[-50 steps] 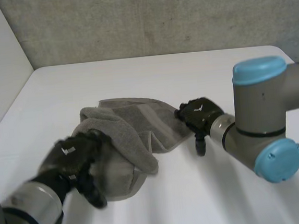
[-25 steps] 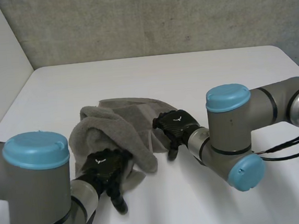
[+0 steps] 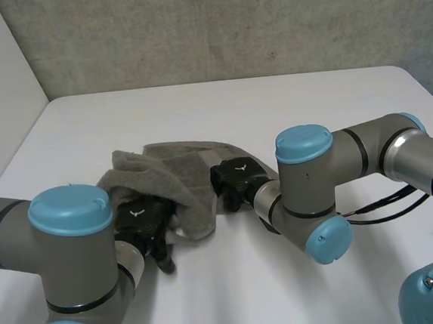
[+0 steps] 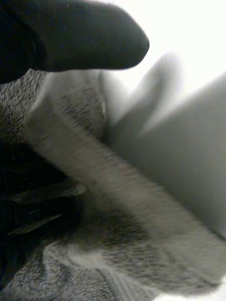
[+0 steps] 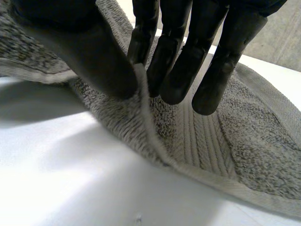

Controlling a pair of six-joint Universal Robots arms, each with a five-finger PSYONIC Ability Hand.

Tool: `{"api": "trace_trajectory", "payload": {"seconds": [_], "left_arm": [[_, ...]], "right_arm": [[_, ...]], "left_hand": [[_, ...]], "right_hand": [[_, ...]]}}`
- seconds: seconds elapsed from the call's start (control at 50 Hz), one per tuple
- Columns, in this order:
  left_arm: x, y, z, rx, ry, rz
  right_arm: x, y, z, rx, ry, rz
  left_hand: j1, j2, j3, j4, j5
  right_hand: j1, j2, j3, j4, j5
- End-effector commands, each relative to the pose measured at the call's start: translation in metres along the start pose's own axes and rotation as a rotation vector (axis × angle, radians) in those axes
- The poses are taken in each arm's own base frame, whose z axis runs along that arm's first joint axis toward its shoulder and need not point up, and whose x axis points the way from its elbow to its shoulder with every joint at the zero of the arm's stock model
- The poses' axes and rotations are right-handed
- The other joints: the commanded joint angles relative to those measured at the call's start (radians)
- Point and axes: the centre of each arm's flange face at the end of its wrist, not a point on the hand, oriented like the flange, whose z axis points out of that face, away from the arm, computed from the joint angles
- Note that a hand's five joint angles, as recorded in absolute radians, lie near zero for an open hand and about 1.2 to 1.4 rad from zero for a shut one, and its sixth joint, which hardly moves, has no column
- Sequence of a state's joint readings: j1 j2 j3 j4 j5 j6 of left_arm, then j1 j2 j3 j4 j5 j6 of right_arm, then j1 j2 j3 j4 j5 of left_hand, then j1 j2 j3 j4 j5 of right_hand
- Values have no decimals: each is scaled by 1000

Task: Fold the towel.

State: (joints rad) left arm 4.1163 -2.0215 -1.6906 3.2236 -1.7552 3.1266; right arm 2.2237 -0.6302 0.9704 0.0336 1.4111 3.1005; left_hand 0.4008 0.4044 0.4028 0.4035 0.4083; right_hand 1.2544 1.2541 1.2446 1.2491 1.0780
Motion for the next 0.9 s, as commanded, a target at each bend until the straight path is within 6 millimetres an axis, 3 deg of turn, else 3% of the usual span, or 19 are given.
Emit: {"api": "trace_trajectory", "payload": {"seconds": [0.02, 0.16, 0.2, 0.26, 0.36, 0.38, 0.42, 0.44, 0.48, 0.5, 0.54, 0.56, 0.6, 0.64, 0.76, 0.84, 0.88, 0.9], "left_arm": [[-10, -9, 3, 29, -35, -21], [-29, -31, 0, 92, -80, -62], [-32, -35, -1, 106, -86, -70], [-37, -47, -7, 145, -93, -82], [-50, -71, -20, 230, -124, -110], [-50, -71, -20, 231, -124, -110], [-60, -92, -34, 312, -149, -131], [-60, -92, -34, 312, -149, -131], [-66, -116, -51, 415, -148, -156], [-66, -116, -51, 415, -148, -156], [-73, -136, -67, 516, -136, -205], [-73, -136, -67, 517, -136, -205], [-77, -146, -75, 572, -131, -237], [-85, -165, -87, 676, -109, -315], [-89, -177, -92, 725, -27, -419], [-91, -175, -87, 704, -10, -437], [-92, -164, -73, 640, -15, -441], [-92, -164, -73, 640, -15, -441]], "right_arm": [[2, -10, -1, 13, 1, 43], [7, -29, -12, 28, 9, 92], [16, -48, -23, 61, 25, 108], [24, -59, -31, 83, 43, 107], [64, -111, -71, 201, 147, 90], [65, -111, -71, 201, 147, 90], [86, -130, -91, 248, 209, 76], [86, -130, -92, 248, 209, 76], [99, -155, -115, 311, 248, 22], [99, -155, -115, 311, 248, 21], [100, -182, -144, 342, 256, -64], [100, -182, -144, 342, 256, -65], [100, -200, -169, 329, 262, -146], [99, -206, -177, 317, 265, -174], [88, -226, -203, 301, 260, -259], [86, -222, -205, 235, 258, -322], [88, -203, -194, 115, 243, -398], [88, -203, -194, 114, 243, -398]], "left_hand": [[92, 88, 90, 89, -90], [710, 707, 708, 708, 528], [772, 769, 770, 769, 590], [994, 991, 992, 992, 812], [995, 992, 993, 993, 813], [995, 992, 993, 993, 813], [995, 992, 993, 993, 813], [995, 992, 993, 993, 813], [995, 992, 993, 993, 813], [995, 992, 993, 993, 813], [995, 992, 993, 993, 813], [995, 992, 993, 993, 813], [995, 992, 993, 993, 813], [995, 992, 993, 993, 813], [995, 992, 993, 993, 813], [995, 992, 993, 993, 813], [995, 992, 993, 993, 813], [995, 992, 993, 993, 813]], "right_hand": [[142, 142, 152, 147, 144], [142, 142, 152, 147, 144], [142, 142, 152, 147, 144], [142, 142, 152, 147, 144], [142, 142, 152, 147, 144], [142, 142, 152, 147, 144], [142, 142, 152, 147, 144], [142, 142, 152, 147, 144], [142, 142, 152, 147, 144], [142, 142, 152, 147, 144], [142, 142, 152, 147, 144], [142, 142, 152, 147, 144], [142, 142, 152, 147, 144], [142, 142, 152, 147, 144], [142, 142, 152, 147, 144], [142, 142, 152, 147, 144], [142, 142, 152, 147, 144], [142, 142, 152, 147, 144]]}}
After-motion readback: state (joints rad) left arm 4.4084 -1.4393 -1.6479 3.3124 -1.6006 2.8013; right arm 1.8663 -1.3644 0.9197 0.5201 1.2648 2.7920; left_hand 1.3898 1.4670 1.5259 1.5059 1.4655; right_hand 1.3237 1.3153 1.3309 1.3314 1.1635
